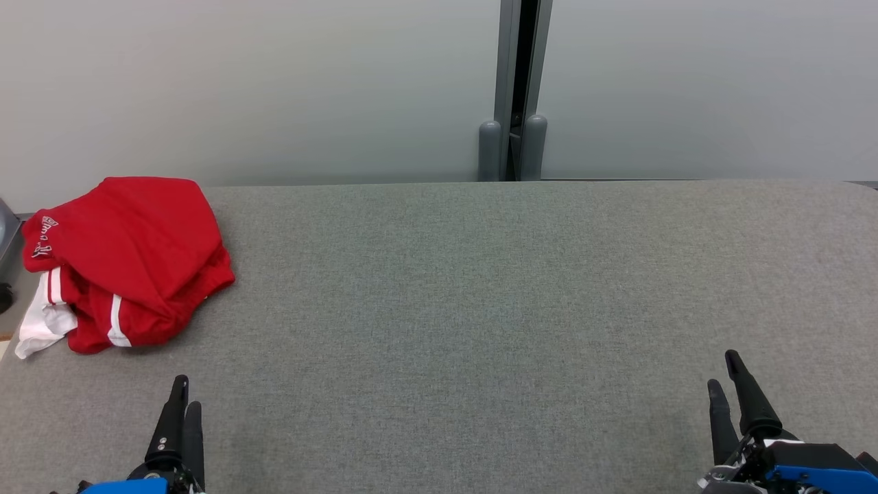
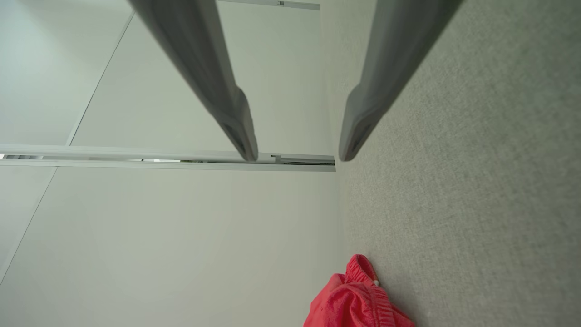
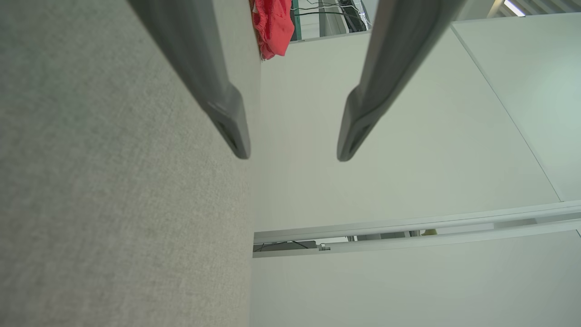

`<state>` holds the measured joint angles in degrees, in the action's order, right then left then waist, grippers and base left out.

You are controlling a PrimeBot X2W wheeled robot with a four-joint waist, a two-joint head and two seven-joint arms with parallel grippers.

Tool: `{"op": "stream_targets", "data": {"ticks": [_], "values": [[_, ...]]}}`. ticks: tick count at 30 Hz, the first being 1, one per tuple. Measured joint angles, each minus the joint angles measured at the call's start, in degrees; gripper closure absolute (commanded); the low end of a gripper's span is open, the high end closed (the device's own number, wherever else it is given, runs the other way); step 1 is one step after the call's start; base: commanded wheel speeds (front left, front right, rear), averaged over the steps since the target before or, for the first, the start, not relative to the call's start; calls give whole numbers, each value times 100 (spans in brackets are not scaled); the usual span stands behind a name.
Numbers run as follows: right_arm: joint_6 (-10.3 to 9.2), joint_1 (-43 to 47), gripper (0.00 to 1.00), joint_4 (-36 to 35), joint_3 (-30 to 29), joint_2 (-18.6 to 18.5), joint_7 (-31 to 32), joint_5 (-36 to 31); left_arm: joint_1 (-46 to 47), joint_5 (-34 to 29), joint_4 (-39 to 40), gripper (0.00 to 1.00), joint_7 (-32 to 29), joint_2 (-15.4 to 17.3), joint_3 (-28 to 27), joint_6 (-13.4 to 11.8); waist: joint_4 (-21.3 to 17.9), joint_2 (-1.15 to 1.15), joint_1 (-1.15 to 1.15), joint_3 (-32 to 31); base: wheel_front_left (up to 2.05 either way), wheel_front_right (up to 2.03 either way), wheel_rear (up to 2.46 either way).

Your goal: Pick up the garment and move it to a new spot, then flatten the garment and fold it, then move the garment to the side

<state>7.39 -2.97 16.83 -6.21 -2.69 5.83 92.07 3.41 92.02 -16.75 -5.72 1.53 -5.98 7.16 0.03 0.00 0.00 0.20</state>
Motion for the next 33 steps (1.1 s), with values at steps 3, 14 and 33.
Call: {"op": "stream_targets", "data": {"ticks": [3, 14, 33], "values": [[0, -1, 0, -30, 19, 0, -91, -119, 1, -124, 43, 0, 88, 1, 19, 0, 5, 0, 0, 2, 0, 0, 0], [0, -2, 0, -270, 97, 0, -389, -1034, 30, -1172, 353, 0, 385, 9, 111, -67, 20, 0, 0, 9, 0, 0, 0], [0, -7, 0, -626, 431, -1, -842, -3441, 121, -3529, 700, 0, 832, 32, 568, -399, 46, 0, 0, -4, 0, 0, 0]]}}
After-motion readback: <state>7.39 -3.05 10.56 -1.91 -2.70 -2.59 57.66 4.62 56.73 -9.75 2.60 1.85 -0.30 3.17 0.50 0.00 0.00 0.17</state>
